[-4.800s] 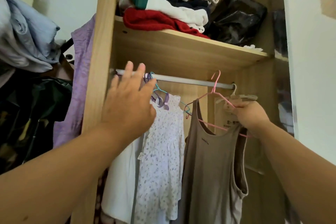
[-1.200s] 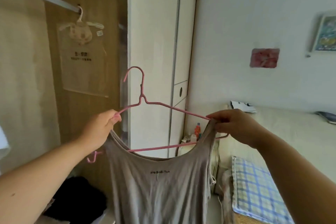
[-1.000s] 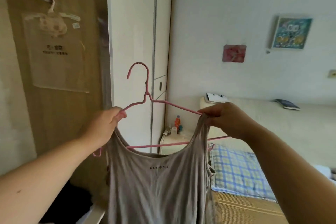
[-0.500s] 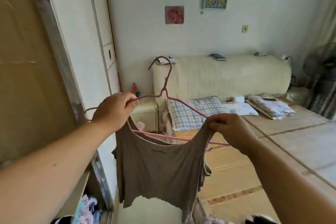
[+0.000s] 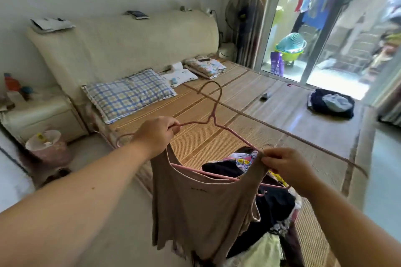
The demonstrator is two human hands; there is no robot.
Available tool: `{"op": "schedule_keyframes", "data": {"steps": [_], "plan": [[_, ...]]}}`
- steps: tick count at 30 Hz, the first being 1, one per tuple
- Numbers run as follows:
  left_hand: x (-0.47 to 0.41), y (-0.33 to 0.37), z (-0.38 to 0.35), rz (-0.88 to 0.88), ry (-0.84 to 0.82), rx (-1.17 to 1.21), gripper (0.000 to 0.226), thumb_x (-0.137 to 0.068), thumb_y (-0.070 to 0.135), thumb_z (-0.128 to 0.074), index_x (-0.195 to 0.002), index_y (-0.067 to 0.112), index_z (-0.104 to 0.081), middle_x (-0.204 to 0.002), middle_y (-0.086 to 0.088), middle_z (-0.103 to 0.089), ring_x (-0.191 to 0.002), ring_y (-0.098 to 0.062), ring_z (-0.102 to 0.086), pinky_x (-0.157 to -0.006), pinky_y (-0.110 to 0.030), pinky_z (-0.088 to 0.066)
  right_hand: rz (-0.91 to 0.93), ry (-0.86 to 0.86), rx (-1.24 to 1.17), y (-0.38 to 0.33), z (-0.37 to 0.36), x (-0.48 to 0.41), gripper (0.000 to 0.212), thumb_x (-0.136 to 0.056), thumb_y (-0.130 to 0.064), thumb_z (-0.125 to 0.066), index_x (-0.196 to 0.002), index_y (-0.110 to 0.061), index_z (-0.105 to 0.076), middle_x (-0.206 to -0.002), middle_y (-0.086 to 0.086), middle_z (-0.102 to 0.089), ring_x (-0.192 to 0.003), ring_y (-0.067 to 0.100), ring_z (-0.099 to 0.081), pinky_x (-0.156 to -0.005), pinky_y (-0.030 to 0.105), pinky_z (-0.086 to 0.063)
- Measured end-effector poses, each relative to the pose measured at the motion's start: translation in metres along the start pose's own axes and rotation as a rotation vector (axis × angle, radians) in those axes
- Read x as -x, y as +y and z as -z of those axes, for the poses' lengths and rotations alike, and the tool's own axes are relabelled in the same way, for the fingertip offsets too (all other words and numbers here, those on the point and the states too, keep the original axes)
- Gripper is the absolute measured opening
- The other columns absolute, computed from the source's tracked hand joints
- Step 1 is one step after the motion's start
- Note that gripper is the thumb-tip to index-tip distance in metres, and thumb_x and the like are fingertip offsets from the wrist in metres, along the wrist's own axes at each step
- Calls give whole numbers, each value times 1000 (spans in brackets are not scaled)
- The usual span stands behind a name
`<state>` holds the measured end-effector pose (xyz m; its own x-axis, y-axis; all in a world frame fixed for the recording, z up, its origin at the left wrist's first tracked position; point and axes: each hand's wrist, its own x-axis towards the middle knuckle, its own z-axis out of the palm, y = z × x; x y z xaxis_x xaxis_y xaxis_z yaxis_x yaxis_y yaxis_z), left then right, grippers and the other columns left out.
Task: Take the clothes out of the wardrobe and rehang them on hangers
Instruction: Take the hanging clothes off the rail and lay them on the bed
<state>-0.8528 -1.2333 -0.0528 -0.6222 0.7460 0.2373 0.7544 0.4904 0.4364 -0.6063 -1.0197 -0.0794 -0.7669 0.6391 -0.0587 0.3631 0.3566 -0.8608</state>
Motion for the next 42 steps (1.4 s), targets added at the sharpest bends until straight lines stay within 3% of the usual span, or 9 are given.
{"op": "schedule_keyframes", "data": {"steps": [3,5,9,12,20,24,29,35,42], "plan": [[-23,33,-53,-30,-118,18,22,-99,23,-45,-108,20,-65,-98,0,-61,-87,-16,-55,-65,-25,-35,-91,84,14,40,35,5,39,-83,-2,-66,-68,-38,-73,-58,-14,-67,-63,5,-59,-65,19,-45],[-38,51,-87,-39,-196,25,23,-100,21,-42,-108,21,-64,-98,-1,-60,-87,-17,-54,-65,-27,-36,-143,107,25,65,52,4,27,-84,-3,-65,-83,-28,-75,-64,-9,-68,-67,11,-59,-70,26,-47],[-72,69,-147,-2,-315,-21,23,-99,22,-42,-105,24,-64,-99,-2,-59,-89,-20,-53,-69,-31,-37,-231,86,54,118,68,-17,24,-87,-11,-63,-80,-33,-71,-78,4,-71,-77,30,-64,-74,37,-50],[-96,75,-192,77,-375,-39,23,-99,23,-41,-103,25,-64,-98,-1,-57,-88,-21,-53,-73,-34,-43,-296,70,72,157,71,-44,21,-89,-13,-61,-83,-32,-68,-81,-6,-68,-81,16,-63,-69,25,-46],[-150,72,-315,261,-593,-103,24,-97,27,-38,-96,33,-62,-101,1,-62,-90,-21,-56,-76,-34,-46,-487,-51,326,260,69,-137,19,-94,-24,-52,-100,-29,-69,-87,-7,-65,-73,7,-57,-54,19,-36],[-166,57,-361,348,-661,-165,28,-99,23,-35,-104,31,-61,-105,-1,-56,-91,-24,-56,-78,-36,-46,-526,-143,395,303,54,-178,19,-93,-26,-52,-96,-30,-70,-92,-5,-66,-84,13,-58,-72,26,-46],[-179,39,-401,413,-651,-162,30,-99,23,-34,-110,30,-61,-113,-4,-54,-90,-25,-55,-79,-36,-46,-521,-200,407,338,39,-216,22,-93,-26,-52,-108,-31,-67,-109,-3,-68,-99,17,-59,-72,23,-39],[-175,40,-408,449,-666,-71,51,-89,40,-51,-138,36,-42,-149,-1,-33,-132,-24,-40,-107,-39,-36,-440,-219,413,329,32,-238,42,-90,-31,-58,-132,-30,-53,-130,-8,-58,-121,14,-53,-93,24,-39],[-165,59,-307,359,-559,-113,54,-90,40,-52,-142,37,-36,-156,1,-21,-143,-19,-21,-116,-45,-19,0,-350,469,203,10,-268,39,-91,-27,-56,-130,-30,-55,-136,-9,-52,-125,13,-48,-99,25,-38]]}}
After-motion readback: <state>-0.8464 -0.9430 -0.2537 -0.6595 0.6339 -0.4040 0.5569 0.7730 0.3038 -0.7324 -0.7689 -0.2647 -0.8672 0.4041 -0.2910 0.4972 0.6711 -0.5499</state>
